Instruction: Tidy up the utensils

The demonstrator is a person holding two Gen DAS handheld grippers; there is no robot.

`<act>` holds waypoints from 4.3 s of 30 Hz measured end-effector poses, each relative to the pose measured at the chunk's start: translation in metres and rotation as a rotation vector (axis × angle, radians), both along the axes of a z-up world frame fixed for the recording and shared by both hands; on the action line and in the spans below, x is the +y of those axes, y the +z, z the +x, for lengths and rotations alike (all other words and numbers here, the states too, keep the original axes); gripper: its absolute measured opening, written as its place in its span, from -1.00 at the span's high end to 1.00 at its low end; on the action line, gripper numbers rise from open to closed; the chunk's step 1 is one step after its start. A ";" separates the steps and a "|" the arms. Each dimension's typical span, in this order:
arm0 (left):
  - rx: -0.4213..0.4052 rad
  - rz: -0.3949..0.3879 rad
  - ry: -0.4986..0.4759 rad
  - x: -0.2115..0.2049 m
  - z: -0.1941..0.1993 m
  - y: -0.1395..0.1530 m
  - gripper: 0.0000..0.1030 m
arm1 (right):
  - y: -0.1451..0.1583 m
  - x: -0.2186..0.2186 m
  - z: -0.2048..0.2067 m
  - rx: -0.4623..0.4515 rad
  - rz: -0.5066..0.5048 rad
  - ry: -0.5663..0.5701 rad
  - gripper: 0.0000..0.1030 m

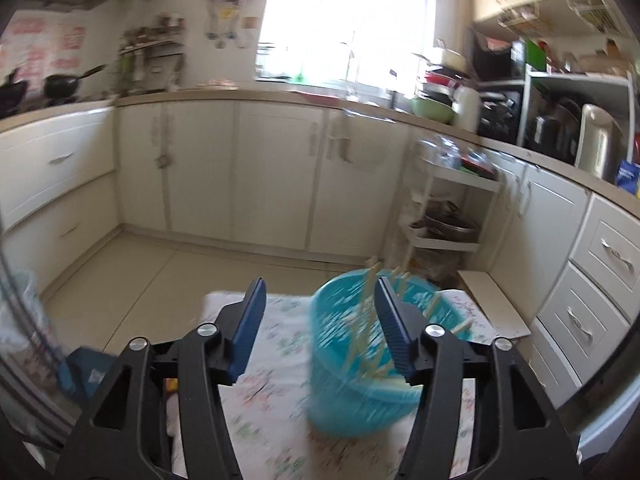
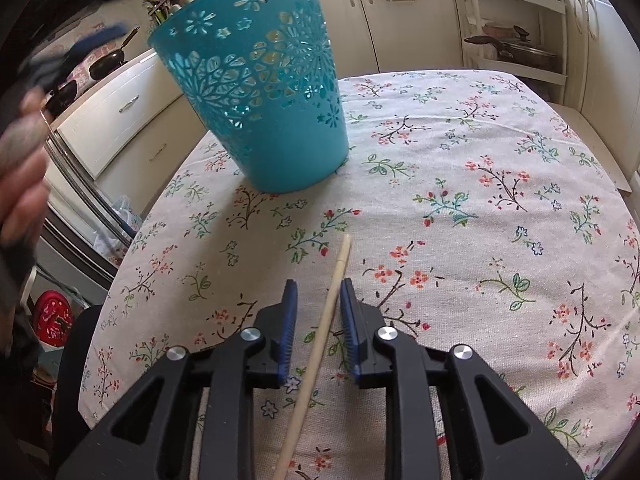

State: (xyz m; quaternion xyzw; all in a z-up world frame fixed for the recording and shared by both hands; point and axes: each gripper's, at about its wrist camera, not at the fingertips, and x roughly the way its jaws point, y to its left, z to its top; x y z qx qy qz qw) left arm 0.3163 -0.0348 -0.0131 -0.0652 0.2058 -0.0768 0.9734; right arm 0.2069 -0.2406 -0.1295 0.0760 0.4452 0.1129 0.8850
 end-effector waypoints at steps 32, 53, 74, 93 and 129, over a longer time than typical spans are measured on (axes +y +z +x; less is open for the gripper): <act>0.439 0.071 -0.018 0.004 -0.012 -0.145 -0.56 | 0.195 -0.010 0.003 -0.440 0.376 0.117 0.89; 0.444 0.053 -0.023 0.006 -0.008 -0.148 -0.58 | 0.155 0.026 0.101 -0.402 0.100 0.013 0.89; 0.450 0.103 -0.008 0.002 -0.014 -0.144 -0.84 | 0.102 0.024 -0.001 -0.204 0.003 -0.087 -0.64; 0.427 0.153 -0.112 0.001 -0.168 -0.031 -0.85 | 0.156 0.025 -0.121 -0.191 -0.042 -0.185 -0.86; 0.270 0.159 -0.004 0.041 -0.311 0.019 -0.85 | 0.173 0.078 -0.260 -0.372 -0.052 -0.214 -0.86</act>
